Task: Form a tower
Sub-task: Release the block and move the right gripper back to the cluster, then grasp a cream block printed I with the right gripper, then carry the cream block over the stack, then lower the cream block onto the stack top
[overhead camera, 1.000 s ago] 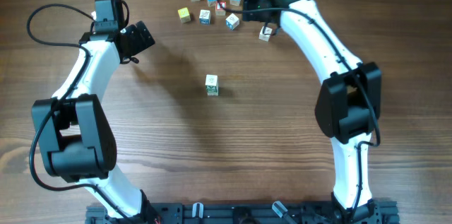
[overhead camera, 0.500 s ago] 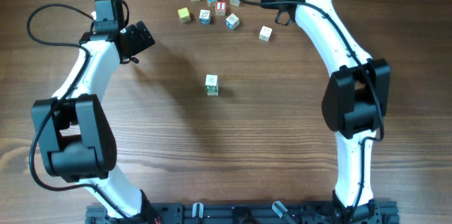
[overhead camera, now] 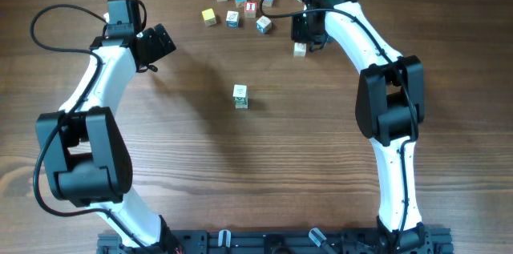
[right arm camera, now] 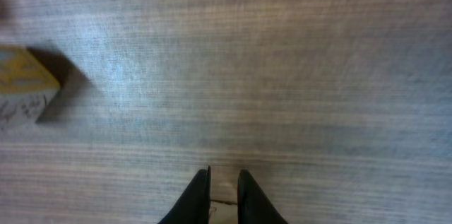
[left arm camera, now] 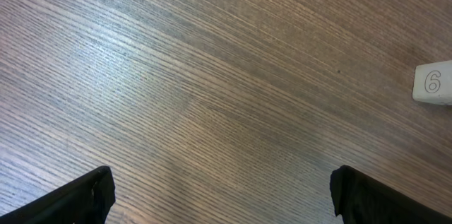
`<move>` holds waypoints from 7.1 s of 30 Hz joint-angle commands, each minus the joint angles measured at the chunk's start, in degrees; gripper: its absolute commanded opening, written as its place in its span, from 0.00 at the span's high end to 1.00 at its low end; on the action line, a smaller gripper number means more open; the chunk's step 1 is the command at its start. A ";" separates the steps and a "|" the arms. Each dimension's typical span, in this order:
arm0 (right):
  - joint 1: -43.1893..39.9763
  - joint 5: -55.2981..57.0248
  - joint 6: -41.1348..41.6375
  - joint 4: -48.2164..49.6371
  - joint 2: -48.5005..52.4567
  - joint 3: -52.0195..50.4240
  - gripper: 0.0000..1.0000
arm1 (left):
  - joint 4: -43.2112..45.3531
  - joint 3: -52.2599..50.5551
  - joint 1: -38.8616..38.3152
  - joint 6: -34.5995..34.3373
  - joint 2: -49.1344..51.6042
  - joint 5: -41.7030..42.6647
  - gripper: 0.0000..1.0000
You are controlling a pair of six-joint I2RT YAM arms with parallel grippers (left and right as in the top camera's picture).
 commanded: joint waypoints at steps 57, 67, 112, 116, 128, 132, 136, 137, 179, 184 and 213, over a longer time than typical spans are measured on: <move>6.34 1.81 15.10 -20.44 -4.17 -0.48 0.46 | 0.02 0.59 0.09 0.28 0.52 -0.33 0.00; 6.38 1.79 11.30 -17.40 -4.17 -1.03 0.60 | 0.02 0.59 0.09 0.28 0.52 -0.33 0.00; 6.38 1.53 -1.46 -18.86 -4.20 -1.01 0.62 | 0.02 0.59 0.09 0.28 0.52 -0.35 0.00; 6.38 1.55 -1.46 -18.80 -4.20 -1.01 0.69 | 0.02 0.59 0.09 0.28 0.52 -0.33 0.00; 6.36 1.60 -1.73 -16.28 -4.20 -1.01 0.64 | 0.02 0.59 0.09 0.28 0.52 -0.35 0.00; 6.38 1.57 -3.10 -15.96 -4.20 -1.01 0.66 | 0.02 0.59 0.09 0.28 0.52 -0.35 0.00; 6.38 1.55 -2.97 -15.85 -4.26 -0.55 0.76 | 0.02 0.59 0.09 0.28 0.52 -0.33 0.00; 6.38 1.53 -2.91 -16.79 -4.59 0.92 0.75 | 0.02 0.59 0.09 0.28 0.52 -0.33 0.00; 30.42 12.11 42.12 -17.64 -16.28 -4.81 0.76 | 0.00 0.59 0.09 0.28 0.52 -0.33 0.00; 30.42 12.07 40.87 -17.62 -16.28 -4.81 0.76 | 0.02 0.59 0.09 0.28 0.52 -0.33 0.00; 30.42 11.41 36.04 -14.88 -16.28 -7.34 0.49 | 0.02 0.59 0.09 0.28 0.52 -0.33 0.00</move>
